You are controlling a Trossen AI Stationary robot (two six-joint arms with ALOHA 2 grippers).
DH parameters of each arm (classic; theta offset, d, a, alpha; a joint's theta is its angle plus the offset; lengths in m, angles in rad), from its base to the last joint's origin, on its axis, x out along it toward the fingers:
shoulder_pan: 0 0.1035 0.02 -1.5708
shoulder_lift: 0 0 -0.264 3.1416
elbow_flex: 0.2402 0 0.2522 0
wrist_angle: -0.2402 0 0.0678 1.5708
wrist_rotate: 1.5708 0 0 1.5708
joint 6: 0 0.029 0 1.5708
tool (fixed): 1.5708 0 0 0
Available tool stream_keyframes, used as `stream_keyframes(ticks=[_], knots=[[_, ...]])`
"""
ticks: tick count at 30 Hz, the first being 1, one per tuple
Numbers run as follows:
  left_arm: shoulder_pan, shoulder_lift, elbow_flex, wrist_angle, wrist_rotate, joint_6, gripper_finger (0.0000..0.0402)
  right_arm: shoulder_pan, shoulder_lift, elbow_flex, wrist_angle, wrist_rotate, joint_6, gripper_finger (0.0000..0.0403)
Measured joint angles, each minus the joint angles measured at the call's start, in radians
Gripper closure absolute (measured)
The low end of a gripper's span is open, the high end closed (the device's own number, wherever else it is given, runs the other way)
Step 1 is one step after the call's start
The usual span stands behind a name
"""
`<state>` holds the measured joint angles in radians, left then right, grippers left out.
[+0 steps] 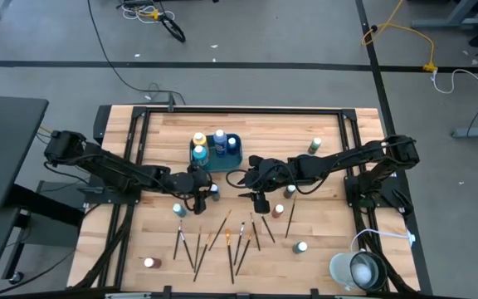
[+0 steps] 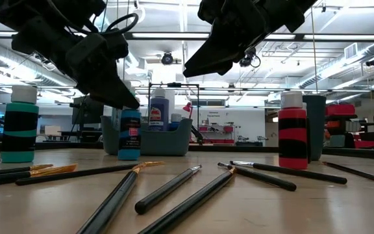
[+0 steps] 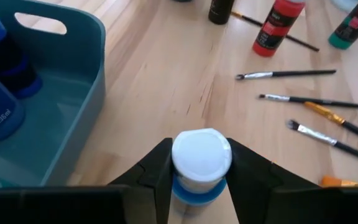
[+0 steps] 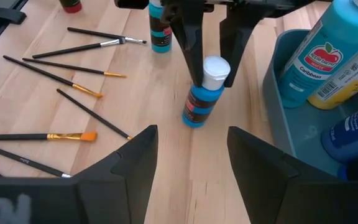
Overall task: Pick & Place Paint Supplies
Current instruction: Put the blue paint bottle into the blue bin
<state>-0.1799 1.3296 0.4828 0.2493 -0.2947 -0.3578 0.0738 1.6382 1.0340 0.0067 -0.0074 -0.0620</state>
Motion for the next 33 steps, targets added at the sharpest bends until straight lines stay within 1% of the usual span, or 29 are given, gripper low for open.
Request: stream_keyframes(ticks=[3, 7, 9, 15, 21, 28, 33], knots=[[0.0, -0.001, 0.0, 0.035, 0.001, -0.017, 0.0275, 0.0, 0.0, 0.0, 0.0, 0.0, 0.0, 0.0207], [-0.001, -0.002, 0.001, 0.141, -0.013, 0.003, 0.027, 0.0, 0.0, 0.0, 0.0, 0.0, 0.0, 0.0207], [-0.002, -0.002, 0.009, 0.159, -0.057, 0.025, 0.0271, 0.0, 0.0, 0.0, 0.0, 0.0, 0.0, 0.0207], [0.0, -0.002, 0.058, 0.159, -0.252, 0.06, 0.0273, 0.0, 0.0, 0.0, 0.001, 0.0, -0.005, 0.0207], [0.01, -0.002, 0.093, 0.129, -0.375, 0.124, 0.0271, 0.0, 0.0, 0.0, 0.004, 0.0, -0.011, 0.0207], [0.095, -0.002, 0.095, 0.098, -0.359, 0.095, 0.027, 0.0, 0.0, 0.0, 0.009, 0.0, -0.013, 0.0207], [0.152, -0.002, 0.095, 0.11, -0.318, 0.126, 0.0273, 0.0, 0.0, 0.0, 0.017, 0.0, -0.027, 0.0207]])
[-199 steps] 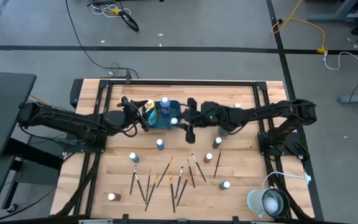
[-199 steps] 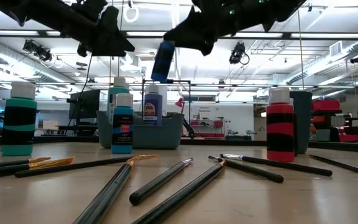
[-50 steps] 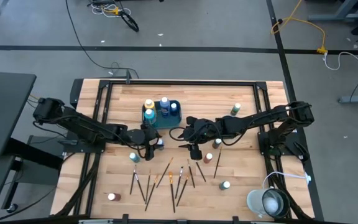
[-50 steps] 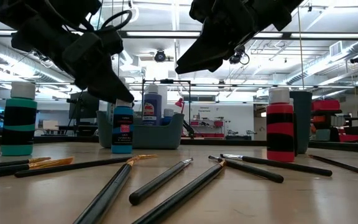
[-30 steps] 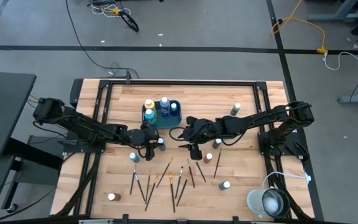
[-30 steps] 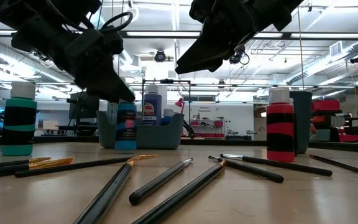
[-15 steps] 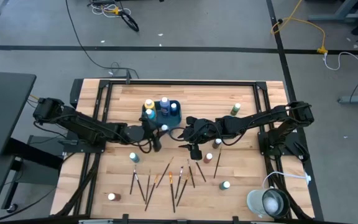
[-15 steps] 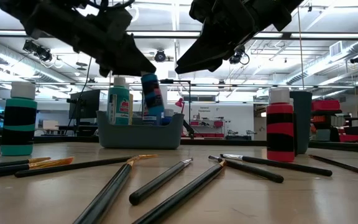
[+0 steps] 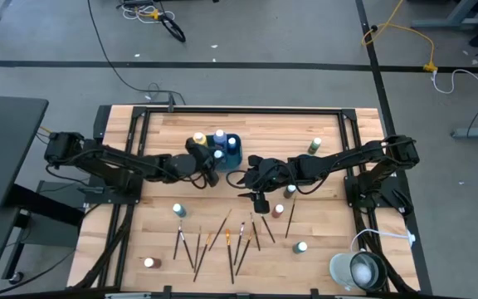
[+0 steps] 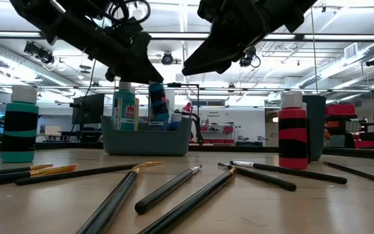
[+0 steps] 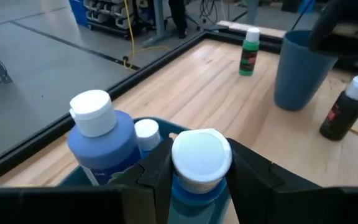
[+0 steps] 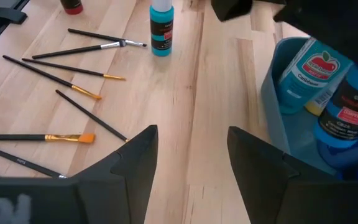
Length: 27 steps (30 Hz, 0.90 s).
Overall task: Pick & Place Paint Supplies
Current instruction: Put the blue paint bottle into the blue bin
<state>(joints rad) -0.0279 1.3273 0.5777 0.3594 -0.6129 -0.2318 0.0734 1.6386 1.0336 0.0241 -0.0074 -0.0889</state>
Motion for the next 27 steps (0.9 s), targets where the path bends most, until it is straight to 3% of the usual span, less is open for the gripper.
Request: stream_keyframes(ticks=[9, 19, 27], knots=[[0.052, 0.0, 0.0, -0.1, 0.043, 0.007, 0.0272, -0.004, 0.0, 0.0, 0.012, 0.0, -0.002, 0.0207], [0.007, 0.0, -0.001, -0.109, 0.048, -0.025, 0.0272, -0.004, 0.0, 0.0, 0.013, 0.0, -0.003, 0.0207], [-0.014, 0.0, -0.001, -0.281, -0.041, -0.154, 0.0269, -0.004, 0.0, 0.0, 0.013, 0.0, -0.003, 0.0207]])
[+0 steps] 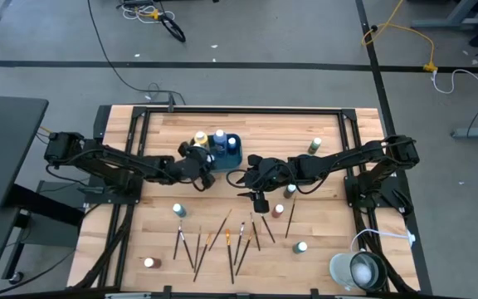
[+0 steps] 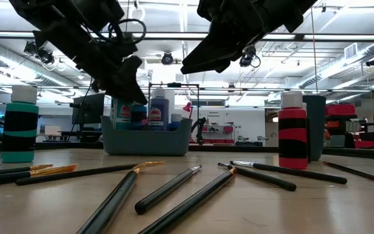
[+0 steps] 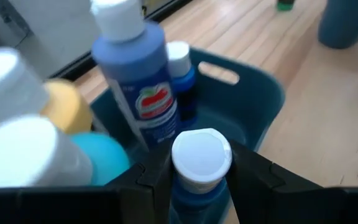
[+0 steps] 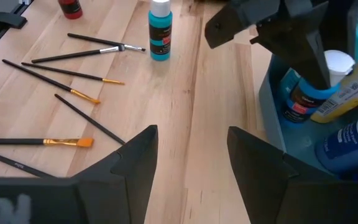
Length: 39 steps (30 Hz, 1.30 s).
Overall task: Pick & Place Paint Supplies
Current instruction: Put the blue paint bottle into the blue bin
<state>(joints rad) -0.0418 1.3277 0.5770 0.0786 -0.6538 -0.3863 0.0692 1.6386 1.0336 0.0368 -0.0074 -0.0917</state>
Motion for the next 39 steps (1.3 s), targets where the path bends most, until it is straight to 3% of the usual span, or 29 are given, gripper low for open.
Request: stream_keyframes(ticks=[17, 39], knots=[[0.064, 0.0, -0.03, -0.011, 0.077, -0.052, 0.0271, 0.0, 0.0, 0.0, 0.0, 0.0, 0.0, 0.0207], [0.064, 0.0, -0.045, -0.012, 0.095, -0.048, 0.0223, 0.0, 0.0, 0.0, 0.001, 0.0, 0.0, 0.0207]])
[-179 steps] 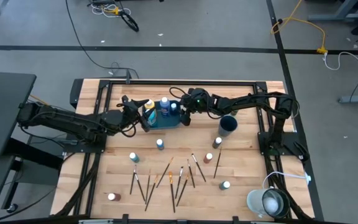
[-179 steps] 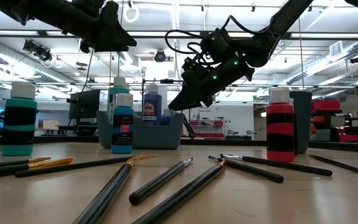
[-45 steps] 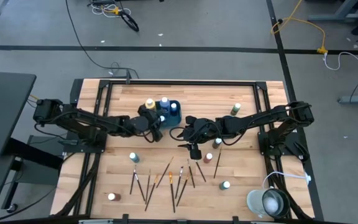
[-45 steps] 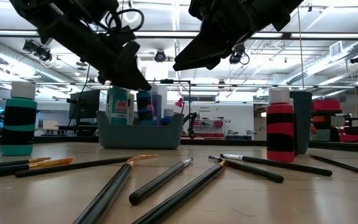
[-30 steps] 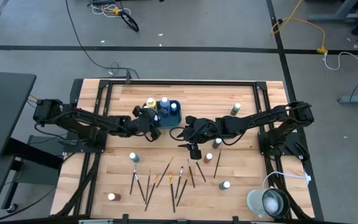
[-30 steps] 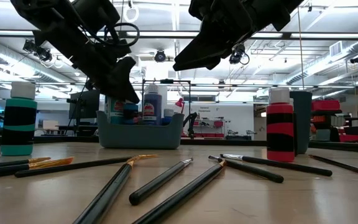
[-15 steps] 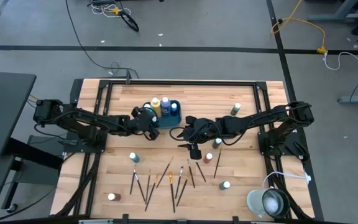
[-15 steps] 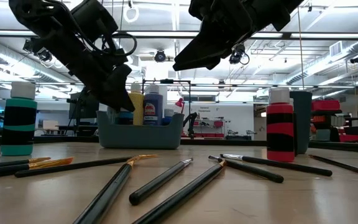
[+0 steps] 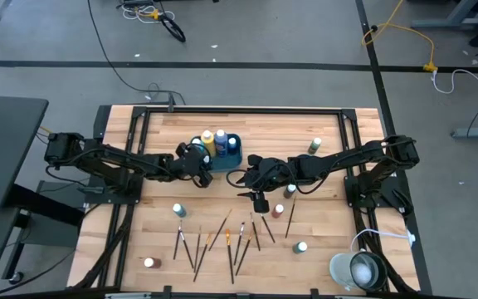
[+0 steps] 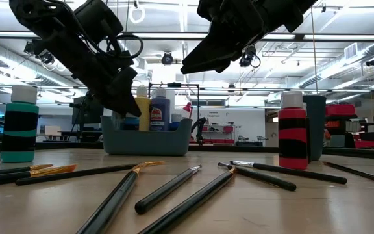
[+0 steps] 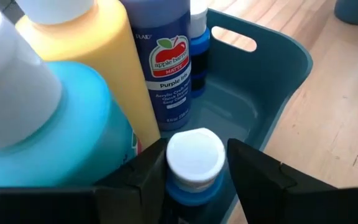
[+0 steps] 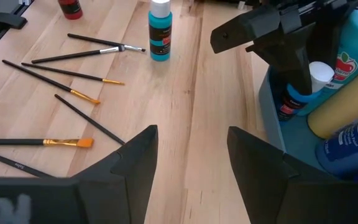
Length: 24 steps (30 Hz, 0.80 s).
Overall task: Pick & Place Paint Supplies
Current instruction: Put the blue paint bottle into the blue bin, then put the red paint bottle into the blue bin
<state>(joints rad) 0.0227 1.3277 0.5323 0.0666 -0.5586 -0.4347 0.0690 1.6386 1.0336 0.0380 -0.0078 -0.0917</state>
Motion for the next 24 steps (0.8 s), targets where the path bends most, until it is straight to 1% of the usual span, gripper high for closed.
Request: stream_keyframes(ticks=[5, 8, 13, 21, 24], knots=[[0.0, 0.0, 0.0, 0.005, -0.002, 0.011, 0.0204, 0.0, 0.0, 0.0, 0.0, 0.0, 0.0, 0.0207], [0.0, 0.0, 0.014, 0.006, -0.003, 0.049, 0.0199, 0.0, 0.0, 0.0, 0.0, 0.0, 0.0, 0.0207], [0.0, -0.017, 0.056, 0.007, 0.0, 0.119, 0.02, 0.0, 0.0, 0.0, 0.0, 0.0, 0.0, 0.0207], [-0.034, -0.042, 0.13, 0.004, 0.079, 0.215, 0.0207, 0.002, 0.0, 0.0, -0.002, -0.011, 0.0, 0.0207], [-0.056, -0.049, 0.141, -0.006, 0.084, 0.251, 0.0207, 0.011, -0.002, 0.0, -0.009, -0.011, -0.002, 0.0207]])
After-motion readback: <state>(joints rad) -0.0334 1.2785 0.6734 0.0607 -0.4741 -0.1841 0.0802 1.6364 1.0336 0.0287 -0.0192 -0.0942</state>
